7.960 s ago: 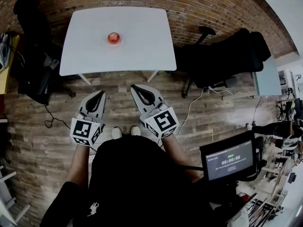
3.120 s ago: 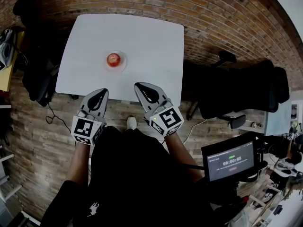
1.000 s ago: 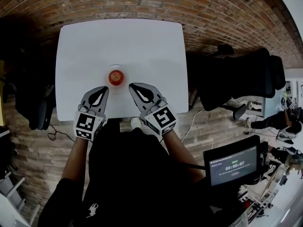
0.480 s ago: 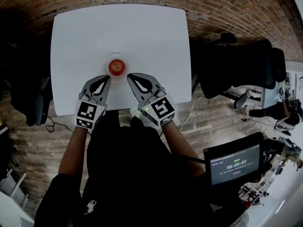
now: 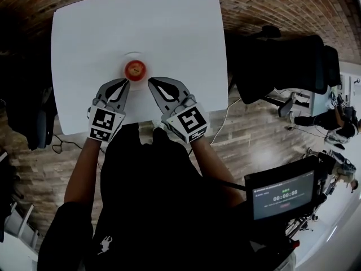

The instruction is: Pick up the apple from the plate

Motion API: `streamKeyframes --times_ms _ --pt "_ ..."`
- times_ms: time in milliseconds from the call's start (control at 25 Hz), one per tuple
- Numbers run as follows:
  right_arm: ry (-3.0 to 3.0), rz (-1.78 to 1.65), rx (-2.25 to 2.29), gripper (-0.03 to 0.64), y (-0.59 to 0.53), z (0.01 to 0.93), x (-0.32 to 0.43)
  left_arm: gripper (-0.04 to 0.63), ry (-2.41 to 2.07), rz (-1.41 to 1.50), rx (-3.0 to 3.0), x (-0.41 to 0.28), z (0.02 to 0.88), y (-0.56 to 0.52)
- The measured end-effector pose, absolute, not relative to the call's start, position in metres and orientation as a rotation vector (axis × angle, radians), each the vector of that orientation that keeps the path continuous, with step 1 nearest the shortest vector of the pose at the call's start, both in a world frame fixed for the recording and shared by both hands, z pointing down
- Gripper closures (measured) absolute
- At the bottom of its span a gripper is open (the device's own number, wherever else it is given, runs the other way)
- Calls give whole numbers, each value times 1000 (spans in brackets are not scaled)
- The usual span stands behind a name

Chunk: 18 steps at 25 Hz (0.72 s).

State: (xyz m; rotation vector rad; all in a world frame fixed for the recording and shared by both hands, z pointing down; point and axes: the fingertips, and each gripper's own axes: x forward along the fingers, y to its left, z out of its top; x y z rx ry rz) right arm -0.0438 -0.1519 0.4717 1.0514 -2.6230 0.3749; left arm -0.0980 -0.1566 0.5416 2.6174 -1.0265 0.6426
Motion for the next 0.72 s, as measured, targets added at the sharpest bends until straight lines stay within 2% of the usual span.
streamKeyframes --times_ms 440,720 --pt "-2582 413 1089 612 -152 477 -39 589 -932 851 2709 -91 577 -159" --pt "-2566 430 1116 612 -151 478 -35 588 -949 856 2715 -92 582 -167"
